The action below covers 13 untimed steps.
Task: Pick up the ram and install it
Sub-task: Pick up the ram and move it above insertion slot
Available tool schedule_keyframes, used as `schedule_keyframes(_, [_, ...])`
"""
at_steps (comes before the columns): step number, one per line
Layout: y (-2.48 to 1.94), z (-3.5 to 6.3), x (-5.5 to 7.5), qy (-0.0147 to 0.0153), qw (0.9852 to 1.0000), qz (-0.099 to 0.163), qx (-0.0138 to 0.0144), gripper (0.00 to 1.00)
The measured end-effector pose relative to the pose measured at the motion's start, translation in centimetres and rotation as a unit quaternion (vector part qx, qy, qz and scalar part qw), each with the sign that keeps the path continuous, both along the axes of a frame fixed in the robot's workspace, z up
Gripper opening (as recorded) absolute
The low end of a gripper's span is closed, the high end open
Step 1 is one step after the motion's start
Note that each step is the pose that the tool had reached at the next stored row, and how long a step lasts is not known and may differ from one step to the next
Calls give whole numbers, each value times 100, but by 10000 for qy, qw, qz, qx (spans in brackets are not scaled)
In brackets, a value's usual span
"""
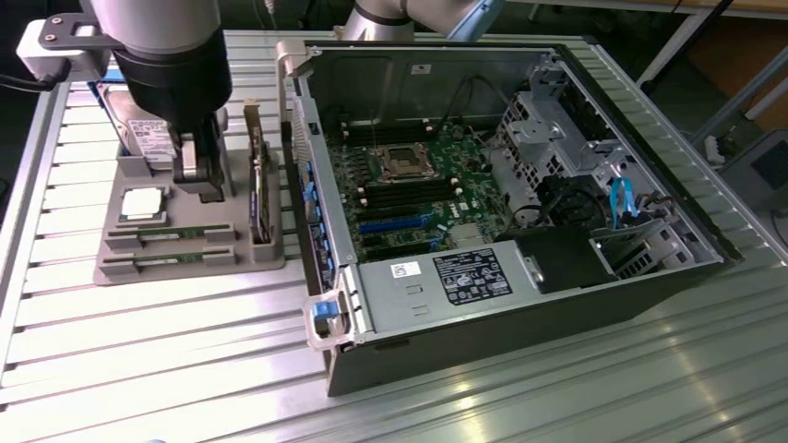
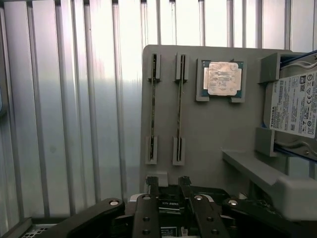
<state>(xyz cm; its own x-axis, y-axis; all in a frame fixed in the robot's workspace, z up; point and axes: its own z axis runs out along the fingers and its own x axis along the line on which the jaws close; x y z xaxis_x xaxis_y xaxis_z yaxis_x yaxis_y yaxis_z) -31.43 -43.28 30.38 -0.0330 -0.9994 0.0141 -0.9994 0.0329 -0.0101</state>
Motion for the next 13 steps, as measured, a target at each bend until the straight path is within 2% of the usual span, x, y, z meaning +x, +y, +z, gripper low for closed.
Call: schedule_keyframes(13, [-15, -103, -130, -1, 10000, 0, 1, 29])
